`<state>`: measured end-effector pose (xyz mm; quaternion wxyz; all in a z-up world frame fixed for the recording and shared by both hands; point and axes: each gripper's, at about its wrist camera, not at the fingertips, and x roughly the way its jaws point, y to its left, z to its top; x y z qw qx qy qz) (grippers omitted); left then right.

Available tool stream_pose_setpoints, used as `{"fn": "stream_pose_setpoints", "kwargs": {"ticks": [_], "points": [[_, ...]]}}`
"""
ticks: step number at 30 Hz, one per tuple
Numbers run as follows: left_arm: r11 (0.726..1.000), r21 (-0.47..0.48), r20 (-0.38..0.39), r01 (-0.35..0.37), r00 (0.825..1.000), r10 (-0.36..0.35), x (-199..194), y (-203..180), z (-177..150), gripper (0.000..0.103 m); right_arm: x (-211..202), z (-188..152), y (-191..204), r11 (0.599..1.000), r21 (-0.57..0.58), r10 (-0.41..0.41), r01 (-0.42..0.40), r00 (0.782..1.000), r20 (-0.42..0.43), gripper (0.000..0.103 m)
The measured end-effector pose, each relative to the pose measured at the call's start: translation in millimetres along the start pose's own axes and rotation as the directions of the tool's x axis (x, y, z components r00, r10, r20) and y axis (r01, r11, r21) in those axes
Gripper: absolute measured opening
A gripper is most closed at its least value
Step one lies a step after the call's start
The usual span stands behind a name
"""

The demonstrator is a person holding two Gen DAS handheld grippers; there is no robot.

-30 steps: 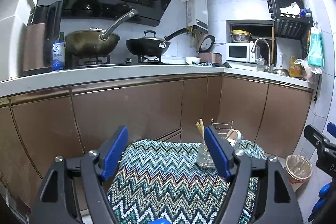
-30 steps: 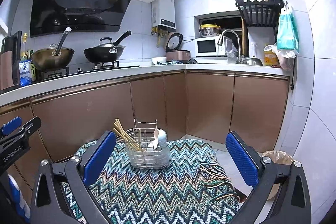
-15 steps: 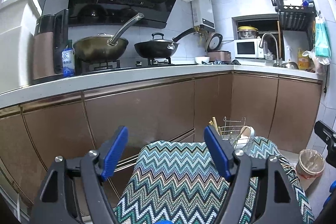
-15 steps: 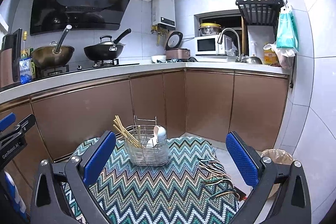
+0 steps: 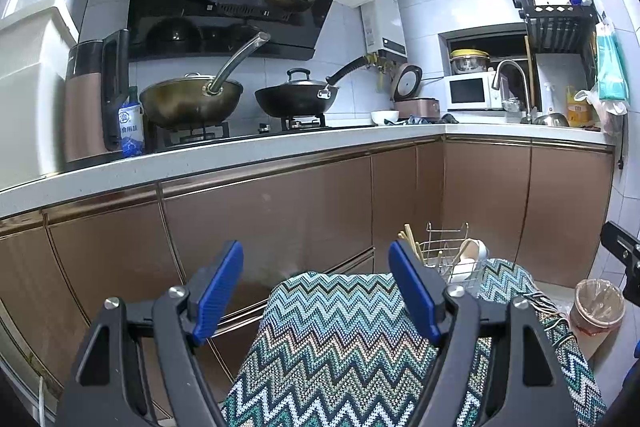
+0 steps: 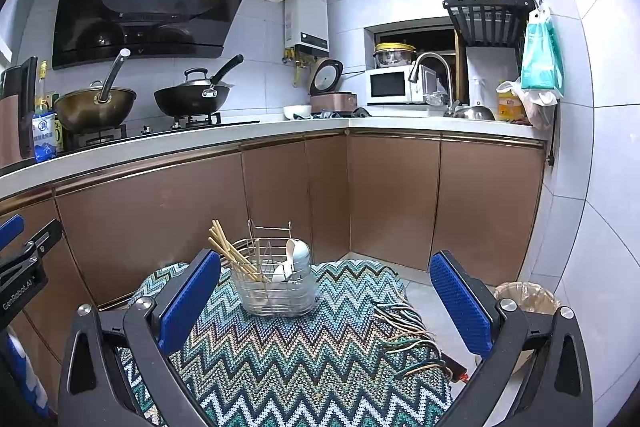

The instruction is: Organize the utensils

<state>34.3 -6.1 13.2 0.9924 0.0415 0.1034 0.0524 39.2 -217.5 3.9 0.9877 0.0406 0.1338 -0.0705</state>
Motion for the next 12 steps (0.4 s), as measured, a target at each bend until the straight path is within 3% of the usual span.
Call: {"fn": "stream_pose_setpoints", "kwargs": {"ticks": [12], "points": [[1.0, -0.011, -0.028, 0.005, 1.0, -0.006, 2.5, 3.5, 0.5, 0.074, -2.3, 1.0, -0.5, 1.0, 0.003, -0.002, 0.002, 1.0, -0.003, 0.103]]}}
